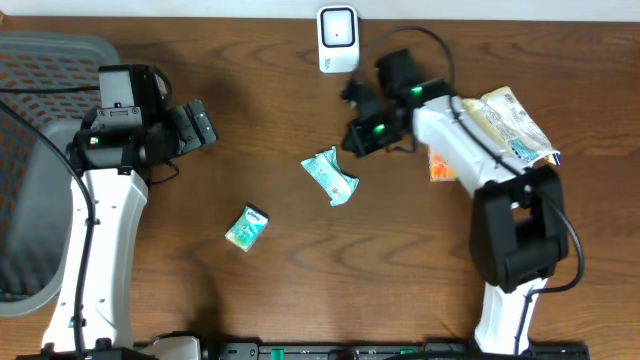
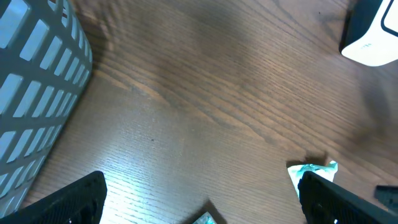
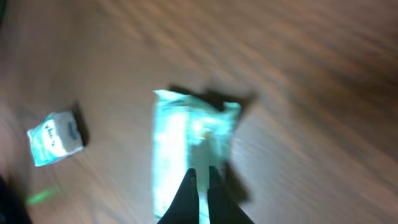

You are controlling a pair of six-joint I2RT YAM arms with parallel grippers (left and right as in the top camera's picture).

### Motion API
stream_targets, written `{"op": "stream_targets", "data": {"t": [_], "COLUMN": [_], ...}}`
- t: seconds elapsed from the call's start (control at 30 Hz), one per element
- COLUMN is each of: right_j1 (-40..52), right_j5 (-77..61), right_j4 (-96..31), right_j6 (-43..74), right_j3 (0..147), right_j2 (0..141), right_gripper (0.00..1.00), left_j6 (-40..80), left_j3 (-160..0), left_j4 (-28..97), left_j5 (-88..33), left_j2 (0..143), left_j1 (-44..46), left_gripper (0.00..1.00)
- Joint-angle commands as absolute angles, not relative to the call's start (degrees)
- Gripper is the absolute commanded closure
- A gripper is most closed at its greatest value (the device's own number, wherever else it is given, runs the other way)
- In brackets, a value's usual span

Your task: Scan the item barcode

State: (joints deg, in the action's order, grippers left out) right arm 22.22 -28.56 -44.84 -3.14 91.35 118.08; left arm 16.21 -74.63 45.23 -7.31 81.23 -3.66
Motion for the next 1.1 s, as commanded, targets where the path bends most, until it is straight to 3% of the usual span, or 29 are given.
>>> {"op": "stream_targets", "data": {"t": [0.0, 0.23, 0.57, 0.8, 1.07], "right_j1": [26.2, 31.7, 31.9, 28.9, 23.1], "right_j5": [-22.2, -10.7, -11.5, -8.8, -4.6], "right_j4": [-44.6, -42.9, -45.1, -46.1, -56.5], "right_j6": [1.3, 8.4, 9.9, 10.1, 13.2], "right_j3": [91.5, 91.3, 91.3, 92.7, 99.8], "right_j2": [118.4, 120.4, 127.2, 126.9, 126.4], "right_gripper": [0.99, 0.99, 0.99, 0.99, 0.99], "left_j6": [15.2, 15.2, 15.2, 15.2, 15.2], "left_j3": [-75.0, -75.0, -75.0, -75.0, -75.0], "left_j4": [45.4, 45.4, 45.4, 45.4, 45.4], "left_j5": [-6.8, -6.8, -6.8, -6.8, -6.8], "left_j2": [81.3, 81.3, 81.3, 81.3, 81.3], "left_j1": [-3.8, -3.8, -3.8, -3.8, -3.8], "left_gripper": [0.02, 0.02, 0.02, 0.02, 0.02]}}
